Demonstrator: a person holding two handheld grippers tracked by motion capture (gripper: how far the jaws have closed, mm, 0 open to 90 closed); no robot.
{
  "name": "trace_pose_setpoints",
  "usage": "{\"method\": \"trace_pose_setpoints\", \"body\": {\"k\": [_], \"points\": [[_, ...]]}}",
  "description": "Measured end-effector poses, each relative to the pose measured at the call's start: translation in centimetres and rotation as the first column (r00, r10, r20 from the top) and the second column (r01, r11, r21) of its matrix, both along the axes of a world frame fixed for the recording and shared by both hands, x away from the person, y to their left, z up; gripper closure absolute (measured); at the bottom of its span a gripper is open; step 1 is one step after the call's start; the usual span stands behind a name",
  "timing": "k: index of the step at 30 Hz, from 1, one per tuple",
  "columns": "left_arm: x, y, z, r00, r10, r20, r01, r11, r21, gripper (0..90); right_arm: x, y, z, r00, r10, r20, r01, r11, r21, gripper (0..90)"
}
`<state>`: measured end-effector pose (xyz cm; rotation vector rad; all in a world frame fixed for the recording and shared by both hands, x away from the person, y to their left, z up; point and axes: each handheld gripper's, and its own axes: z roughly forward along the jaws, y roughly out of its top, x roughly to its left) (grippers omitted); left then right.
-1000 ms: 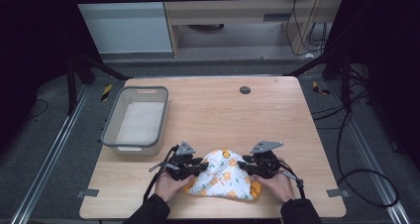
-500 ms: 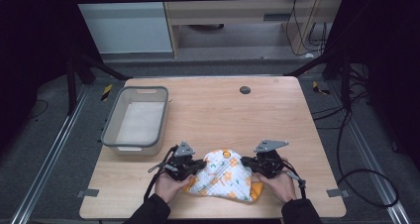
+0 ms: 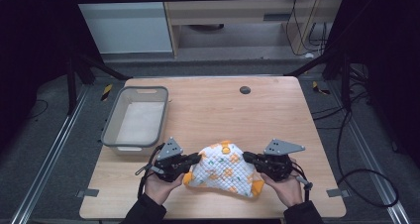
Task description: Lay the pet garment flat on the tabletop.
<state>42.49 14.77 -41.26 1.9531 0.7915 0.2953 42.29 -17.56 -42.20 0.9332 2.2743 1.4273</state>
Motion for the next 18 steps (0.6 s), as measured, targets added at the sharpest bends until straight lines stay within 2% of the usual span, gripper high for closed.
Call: {"method": "trace_pose_setpoints", "body": {"k": [1, 2, 5, 7, 9, 13, 14, 15, 18], "points": [[-0.4, 0.2, 0.7, 0.9999, -0.001, 0.016, 0.002, 0.9999, -0.011, 86.6, -0.2, 0.0, 0.3, 0.9999, 0.0, 0.01, 0.0, 1.0, 0.002, 86.6], [-0.4, 0.2, 0.7, 0.9999, -0.001, 0.016, 0.002, 0.9999, -0.011, 86.6, -0.2, 0.0, 0.3, 0.9999, 0.0, 0.01, 0.0, 1.0, 0.002, 86.6], [-1.1, 0.4, 2.2, 0.9985, -0.007, 0.054, 0.008, 0.9997, -0.024, 86.6, -0.8, 0.1, 1.9, 0.999, 0.0, 0.045, -0.001, 0.9999, 0.016, 86.6], [-1.1, 0.4, 2.6, 0.9981, -0.009, 0.061, 0.011, 0.9995, -0.029, 86.6, -0.7, 0.2, 2.6, 0.9979, -0.002, 0.065, 0.0, 0.9994, 0.034, 86.6], [-0.6, 0.4, 3.6, 0.9959, 0.009, 0.09, -0.006, 0.9993, -0.037, 86.6, -0.4, 0.3, 3.2, 0.9969, -0.011, 0.078, 0.008, 0.9991, 0.041, 86.6], [1.4, 0.1, 4.4, 0.9913, 0.062, 0.116, -0.057, 0.9975, -0.04, 86.5, 1.5, 1.1, 3.8, 0.9922, -0.062, 0.109, 0.057, 0.9974, 0.044, 86.4], [1.4, 0.1, 4.4, 0.9913, 0.062, 0.116, -0.057, 0.9975, -0.04, 86.5, 1.5, 1.1, 3.8, 0.9922, -0.062, 0.109, 0.057, 0.9974, 0.044, 86.4], [2.8, -0.2, 4.2, 0.9892, 0.097, 0.11, -0.093, 0.9947, -0.044, 86.4, 3.2, 1.5, 3.7, 0.9872, -0.11, 0.116, 0.106, 0.9937, 0.036, 86.2], [5.1, -0.9, 3.5, 0.9833, 0.153, 0.099, -0.149, 0.988, -0.04, 86.1, 5.6, 2.3, 3.0, 0.9777, -0.168, 0.126, 0.169, 0.9855, 0.0, 85.9]]}}
